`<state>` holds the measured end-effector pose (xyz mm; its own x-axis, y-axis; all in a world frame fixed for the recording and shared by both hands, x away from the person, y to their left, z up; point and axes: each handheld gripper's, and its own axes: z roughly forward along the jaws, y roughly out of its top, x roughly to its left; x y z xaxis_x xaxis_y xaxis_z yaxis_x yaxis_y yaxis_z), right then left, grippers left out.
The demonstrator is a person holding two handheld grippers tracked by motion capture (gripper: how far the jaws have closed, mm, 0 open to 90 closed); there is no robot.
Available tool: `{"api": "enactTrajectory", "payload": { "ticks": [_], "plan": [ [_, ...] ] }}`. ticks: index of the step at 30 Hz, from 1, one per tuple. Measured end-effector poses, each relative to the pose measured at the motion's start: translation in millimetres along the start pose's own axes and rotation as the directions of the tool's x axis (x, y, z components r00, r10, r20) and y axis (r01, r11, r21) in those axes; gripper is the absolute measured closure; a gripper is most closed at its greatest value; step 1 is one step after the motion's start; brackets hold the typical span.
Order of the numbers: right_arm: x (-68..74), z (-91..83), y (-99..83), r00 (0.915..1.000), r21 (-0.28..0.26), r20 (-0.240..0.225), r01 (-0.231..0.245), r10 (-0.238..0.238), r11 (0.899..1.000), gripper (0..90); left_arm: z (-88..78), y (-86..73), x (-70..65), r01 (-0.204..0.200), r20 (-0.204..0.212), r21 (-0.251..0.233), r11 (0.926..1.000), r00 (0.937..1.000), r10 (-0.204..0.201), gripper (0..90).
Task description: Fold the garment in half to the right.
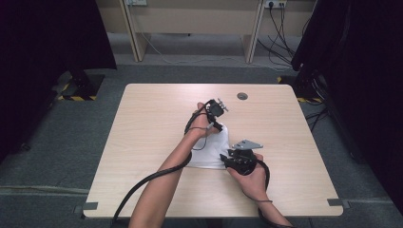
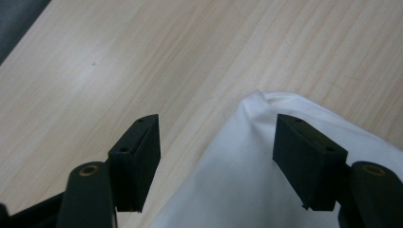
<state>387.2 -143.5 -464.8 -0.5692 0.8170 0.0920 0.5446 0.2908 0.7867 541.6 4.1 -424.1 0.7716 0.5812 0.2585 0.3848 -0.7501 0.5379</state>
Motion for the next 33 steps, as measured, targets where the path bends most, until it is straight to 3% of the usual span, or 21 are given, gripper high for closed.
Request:
{"api": "enactTrajectory", "payload": {
  "ticks": [2,6,15,23,28,33],
  "plan": [
    [2.9,-1.1,1.7,1.0,-0.014,-0.002,0.007,-0.007,1.0,55.7,-1.7,-2.8,-2.0,-0.009,0.007,0.002,1.0,0.9999,0.009,32.6],
    [10.1,6.6,-2.7,0.9996,0.019,-0.004,0.027,-0.027,0.999,54.5,2.9,-6.0,-9.6,-0.022,0.021,0.0,0.9998,0.9995,0.022,32.4],
    [10.9,7.7,-8.1,0.9993,0.027,-0.002,0.037,-0.037,0.999,53.9,26.1,-5.2,-12.5,0.051,-0.007,-0.015,0.9986,0.9987,-0.051,32.6],
    [11.3,8.2,-10.1,0.9993,0.02,-0.002,0.037,-0.037,0.999,53.2,29.1,-2.2,-7.9,0.064,-0.022,-0.01,0.9979,0.9977,-0.064,31.7],
    [10.7,8.4,-10.2,0.9993,0.02,-0.004,0.038,-0.038,0.999,53.3,27.1,-0.8,-7.4,0.059,-0.019,-0.012,0.9982,0.998,-0.06,31.6],
    [10.9,9.2,-10.2,0.9989,0.02,0.002,0.046,-0.047,0.999,53.3,9.2,-2.0,-2.0,0.054,-0.02,-0.02,0.9983,0.9983,-0.054,30.9]
  ]
}}
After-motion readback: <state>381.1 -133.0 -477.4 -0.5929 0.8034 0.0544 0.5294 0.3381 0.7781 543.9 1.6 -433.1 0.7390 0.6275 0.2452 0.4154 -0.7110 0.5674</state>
